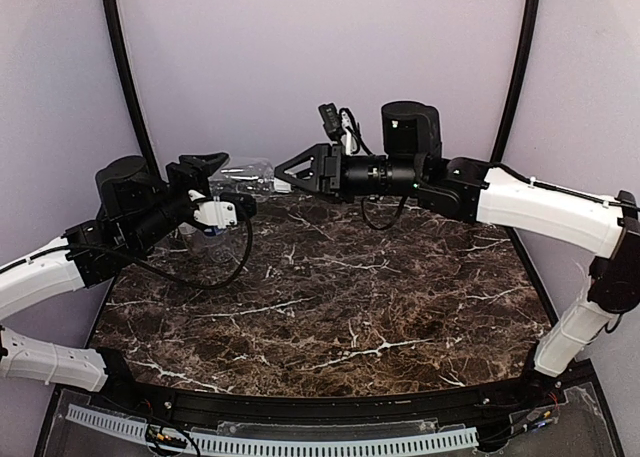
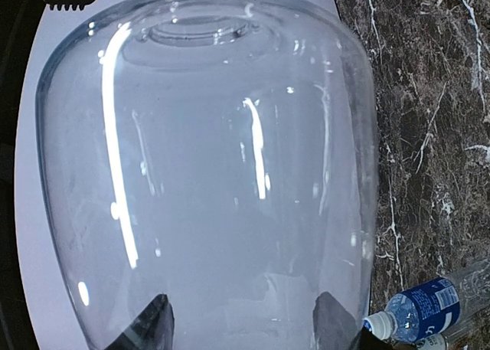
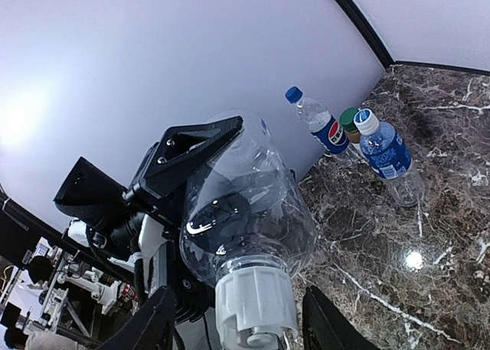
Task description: Unscrew the bottle caps
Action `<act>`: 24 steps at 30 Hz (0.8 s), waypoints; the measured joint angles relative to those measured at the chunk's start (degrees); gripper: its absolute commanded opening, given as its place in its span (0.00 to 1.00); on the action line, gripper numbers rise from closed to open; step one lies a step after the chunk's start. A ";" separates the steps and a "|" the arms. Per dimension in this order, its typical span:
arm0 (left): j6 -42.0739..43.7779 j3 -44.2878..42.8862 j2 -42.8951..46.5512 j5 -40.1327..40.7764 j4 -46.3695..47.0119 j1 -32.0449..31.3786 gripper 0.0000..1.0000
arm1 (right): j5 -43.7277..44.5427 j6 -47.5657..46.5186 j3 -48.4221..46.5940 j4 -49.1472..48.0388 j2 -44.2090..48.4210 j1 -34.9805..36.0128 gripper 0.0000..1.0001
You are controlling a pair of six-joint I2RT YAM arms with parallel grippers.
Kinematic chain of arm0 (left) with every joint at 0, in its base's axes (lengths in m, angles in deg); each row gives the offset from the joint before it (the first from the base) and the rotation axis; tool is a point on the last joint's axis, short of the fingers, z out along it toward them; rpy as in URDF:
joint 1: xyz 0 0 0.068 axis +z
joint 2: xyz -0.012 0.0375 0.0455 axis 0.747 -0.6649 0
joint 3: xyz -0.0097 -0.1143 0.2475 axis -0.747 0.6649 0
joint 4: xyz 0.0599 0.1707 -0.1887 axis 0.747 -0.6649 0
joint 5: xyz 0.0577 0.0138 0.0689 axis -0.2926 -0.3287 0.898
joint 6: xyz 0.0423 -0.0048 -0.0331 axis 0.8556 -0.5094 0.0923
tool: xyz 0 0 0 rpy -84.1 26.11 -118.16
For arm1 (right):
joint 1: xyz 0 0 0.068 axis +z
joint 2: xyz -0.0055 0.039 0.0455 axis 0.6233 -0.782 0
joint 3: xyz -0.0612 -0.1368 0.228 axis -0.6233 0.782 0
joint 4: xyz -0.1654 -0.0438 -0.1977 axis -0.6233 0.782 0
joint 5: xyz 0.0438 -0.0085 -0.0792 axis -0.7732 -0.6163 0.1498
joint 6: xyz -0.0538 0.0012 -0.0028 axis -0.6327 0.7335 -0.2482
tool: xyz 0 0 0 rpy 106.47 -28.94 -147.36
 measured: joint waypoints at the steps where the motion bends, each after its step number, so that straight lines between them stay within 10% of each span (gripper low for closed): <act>1: 0.20 0.00 0.00 0.07 0.04 -0.02 0.59 | -0.35 0.11 0.00 -0.15 -0.33 0.00 0.55; 13: 0.87 0.00 -0.02 0.20 0.81 -0.24 0.59 | -1.42 0.81 0.02 -0.70 -1.03 -0.17 0.24; 17: 0.90 0.00 -0.02 0.24 0.83 -0.24 0.59 | -2.01 0.66 0.00 -0.85 -1.25 -0.33 0.00; 24: -1.81 -0.85 -0.02 -0.07 -2.19 -0.24 0.58 | -3.04 -1.55 -0.28 -0.63 -1.73 -0.48 0.00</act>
